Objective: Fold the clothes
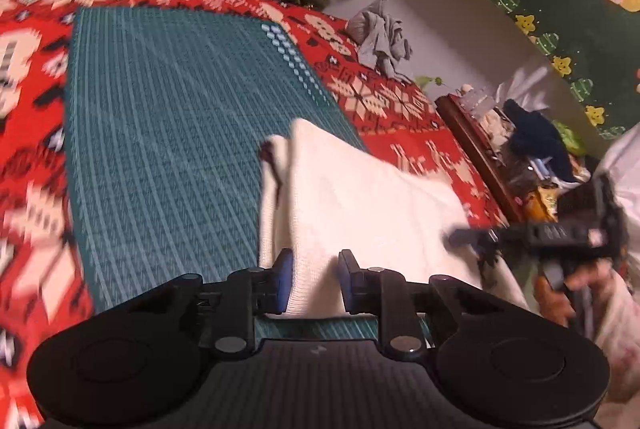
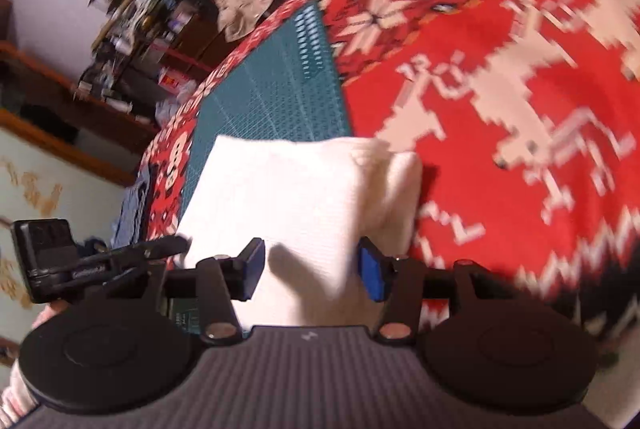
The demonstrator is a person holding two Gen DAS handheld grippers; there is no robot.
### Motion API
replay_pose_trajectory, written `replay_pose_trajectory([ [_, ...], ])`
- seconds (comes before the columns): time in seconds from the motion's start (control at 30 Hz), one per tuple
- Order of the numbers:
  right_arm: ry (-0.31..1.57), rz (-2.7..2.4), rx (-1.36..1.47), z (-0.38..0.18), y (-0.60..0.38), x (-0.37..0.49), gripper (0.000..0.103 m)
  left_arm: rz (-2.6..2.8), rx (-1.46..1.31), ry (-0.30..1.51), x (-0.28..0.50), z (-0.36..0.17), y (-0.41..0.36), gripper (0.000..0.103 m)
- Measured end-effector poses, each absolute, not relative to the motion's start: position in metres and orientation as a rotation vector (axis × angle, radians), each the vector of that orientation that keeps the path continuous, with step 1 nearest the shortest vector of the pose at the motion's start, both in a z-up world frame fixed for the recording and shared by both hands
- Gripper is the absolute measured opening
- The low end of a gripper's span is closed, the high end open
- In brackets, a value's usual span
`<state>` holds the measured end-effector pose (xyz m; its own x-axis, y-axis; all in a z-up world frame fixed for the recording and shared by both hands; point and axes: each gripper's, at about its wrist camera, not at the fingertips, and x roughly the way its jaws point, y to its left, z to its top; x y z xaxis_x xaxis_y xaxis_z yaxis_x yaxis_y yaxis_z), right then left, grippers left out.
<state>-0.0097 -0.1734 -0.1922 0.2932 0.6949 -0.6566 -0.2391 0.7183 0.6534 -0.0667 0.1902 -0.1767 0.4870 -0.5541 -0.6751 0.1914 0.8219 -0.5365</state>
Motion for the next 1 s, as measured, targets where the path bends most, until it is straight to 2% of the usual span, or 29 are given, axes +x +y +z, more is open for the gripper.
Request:
replay_pose_trajectory([
  [0.1,1.121,0.714,0.457,-0.191,-0.16,0.005,0.062,-0.464,-0.449,0.971,-0.092,-0.177,0.192,0.022],
  [0.43,1.192,1.006,0.281,-0.186,-0.069,0.07,0.062,-0.391,-0.622,0.959,-0.16,-0.185,0.194,0.022],
  [0.67,1.203,1.215,0.059,-0.179,0.035,0.105,0.062,-0.407,-0.564,0.955,-0.148,-0.181,0.169,0.023],
  [0.83,1.166,1.228,-0.035,-0.171,0.066,0.11,0.062,-0.435,-0.505,0.955,-0.13,-0.18,0.151,0.023],
  [1.0,1.078,1.151,-0.071,-0.158,0.046,0.104,0.062,-0.461,-0.47,0.954,-0.137,-0.173,0.149,0.037],
])
